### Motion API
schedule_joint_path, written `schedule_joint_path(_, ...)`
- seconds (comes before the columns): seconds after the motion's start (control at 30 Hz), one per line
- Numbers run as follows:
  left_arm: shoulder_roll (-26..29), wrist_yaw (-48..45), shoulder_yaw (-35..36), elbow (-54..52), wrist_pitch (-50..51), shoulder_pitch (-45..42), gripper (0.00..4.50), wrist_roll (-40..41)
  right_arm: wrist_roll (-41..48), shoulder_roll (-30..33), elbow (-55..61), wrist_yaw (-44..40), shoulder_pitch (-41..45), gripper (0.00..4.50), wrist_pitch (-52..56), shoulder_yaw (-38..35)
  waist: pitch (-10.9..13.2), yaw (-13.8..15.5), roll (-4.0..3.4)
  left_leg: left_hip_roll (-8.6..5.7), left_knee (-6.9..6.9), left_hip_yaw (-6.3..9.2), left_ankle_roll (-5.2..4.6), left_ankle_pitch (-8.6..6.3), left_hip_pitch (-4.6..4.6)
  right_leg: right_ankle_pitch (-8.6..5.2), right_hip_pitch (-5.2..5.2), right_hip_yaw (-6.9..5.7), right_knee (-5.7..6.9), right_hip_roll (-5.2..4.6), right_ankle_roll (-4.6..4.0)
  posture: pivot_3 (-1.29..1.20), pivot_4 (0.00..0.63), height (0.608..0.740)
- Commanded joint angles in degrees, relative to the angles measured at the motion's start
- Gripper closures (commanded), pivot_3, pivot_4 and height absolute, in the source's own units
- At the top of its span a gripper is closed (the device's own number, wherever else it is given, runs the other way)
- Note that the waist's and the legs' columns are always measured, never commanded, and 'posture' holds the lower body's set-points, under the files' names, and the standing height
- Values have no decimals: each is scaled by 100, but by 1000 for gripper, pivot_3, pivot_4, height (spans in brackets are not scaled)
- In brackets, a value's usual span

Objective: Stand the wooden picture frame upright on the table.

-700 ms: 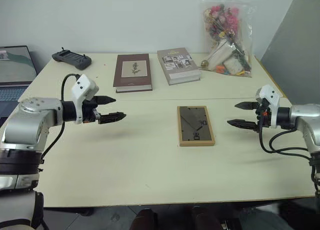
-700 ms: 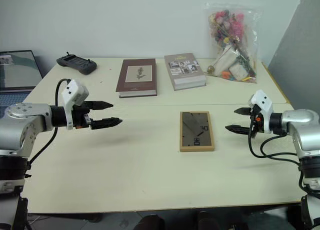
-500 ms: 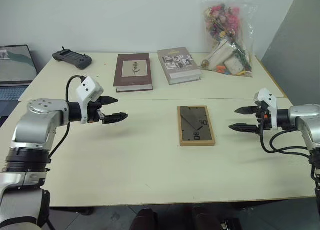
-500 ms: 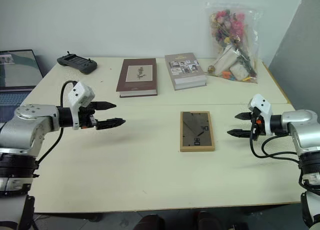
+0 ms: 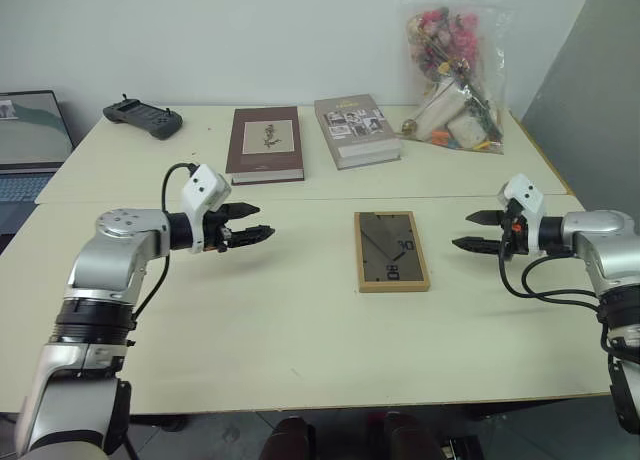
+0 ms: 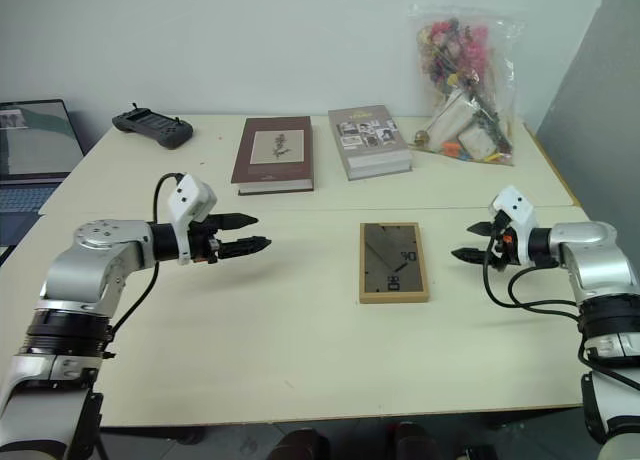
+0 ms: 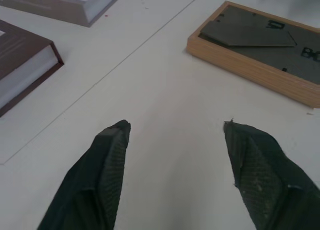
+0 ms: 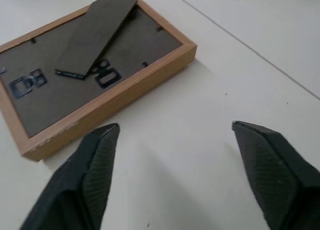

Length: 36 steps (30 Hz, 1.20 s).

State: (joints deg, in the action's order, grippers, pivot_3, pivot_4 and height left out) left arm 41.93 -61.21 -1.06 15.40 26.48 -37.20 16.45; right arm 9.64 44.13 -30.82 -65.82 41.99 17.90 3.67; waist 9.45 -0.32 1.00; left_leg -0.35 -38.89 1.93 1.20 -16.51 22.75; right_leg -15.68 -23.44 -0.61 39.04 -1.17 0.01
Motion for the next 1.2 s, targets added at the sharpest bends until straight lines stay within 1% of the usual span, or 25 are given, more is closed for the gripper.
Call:
schedule_joint_path(0.03,-317,165,-261,479,-508,-328,2257,-368,-299,-246,-329,401,221,1845,-324,64,-1,8,1,0,-1,-4,0,0,-1,0,1,1,0,-1,0,0,150,740)
schedule_joint_path(0.13,-862,601,-566,1177,-1005,-666,2847,-816,-515,-557,-555,671,312,2490,-528,171,-1,19,1,0,-3,-12,0,0,0,0,0,2,2,-3,0,0,150,740)
schedule_joint_path(0.17,-1062,673,-628,1362,-1101,-750,2969,-877,-553,-656,-575,691,320,2615,-555,211,-1,21,1,0,-4,-13,1,1,0,1,0,2,3,-3,0,0,150,740)
schedule_joint_path(0.23,-1374,779,-739,1606,-1262,-844,3422,-1002,-623,-811,-627,763,323,3117,-610,265,-1,17,1,0,-6,-18,2,1,3,1,-2,2,4,-5,1,0,150,740)
schedule_joint_path(0.27,-1483,799,-802,1686,-1346,-867,3669,-1080,-645,-877,-633,776,326,3416,-612,287,-1,14,1,2,-7,-24,6,4,6,1,-6,5,3,-6,1,0,150,740)
schedule_joint_path(0.4,-1955,909,-1023,1771,-1472,-827,4492,-1270,-732,-1147,-558,853,232,4356,-663,402,-1,6,1,5,-7,-39,23,13,6,0,-8,13,0,-8,1,0,150,740)
schedule_joint_path(0.43,-2087,994,-1069,1778,-1472,-817,4500,-1325,-701,-1224,-450,840,178,4434,-620,415,-1,2,1,5,-7,-39,23,14,6,1,-8,13,1,-8,1,0,150,740)
schedule_joint_path(0.57,-2390,1182,-1144,1691,-1439,-752,4500,-1442,-641,-1434,-73,828,22,4434,-467,471,-1,-6,2,6,-6,-40,22,13,6,1,-9,13,4,-8,1,0,150,740)
schedule_joint_path(0.67,-2461,1191,-1340,1506,-1359,-604,4500,-1613,-633,-1610,189,760,-73,4434,-369,574,-2,-22,1,7,-6,-40,22,13,4,1,-9,14,5,-7,1,0,150,740)
schedule_joint_path(0.73,-2441,1200,-1345,1353,-1297,-517,4500,-1641,-656,-1690,403,733,-136,4434,-302,661,-3,-47,1,7,-6,-39,22,13,1,1,-9,17,6,-6,1,0,150,740)
schedule_joint_path(0.9,-1881,1023,-1179,162,-562,9,4500,-1554,-524,-1970,1269,664,-323,4434,211,858,-4,-159,0,13,-4,-33,22,13,0,0,-10,19,7,0,1,0,150,740)
schedule_joint_path(1.0,-1383,1013,-956,-749,23,543,4500,-1497,-472,-2119,1804,588,-478,4434,496,1076,-5,-170,-1,13,-2,-25,23,13,-1,0,-15,20,9,4,0,0,150,740)
schedule_joint_path(1.2,-416,831,-878,-2247,1128,1598,4500,-1390,-495,-2309,2173,702,-598,4434,739,1286,-6,-136,-4,8,0,-17,1,1,-3,0,-8,17,5,-1,1,0,150,740)
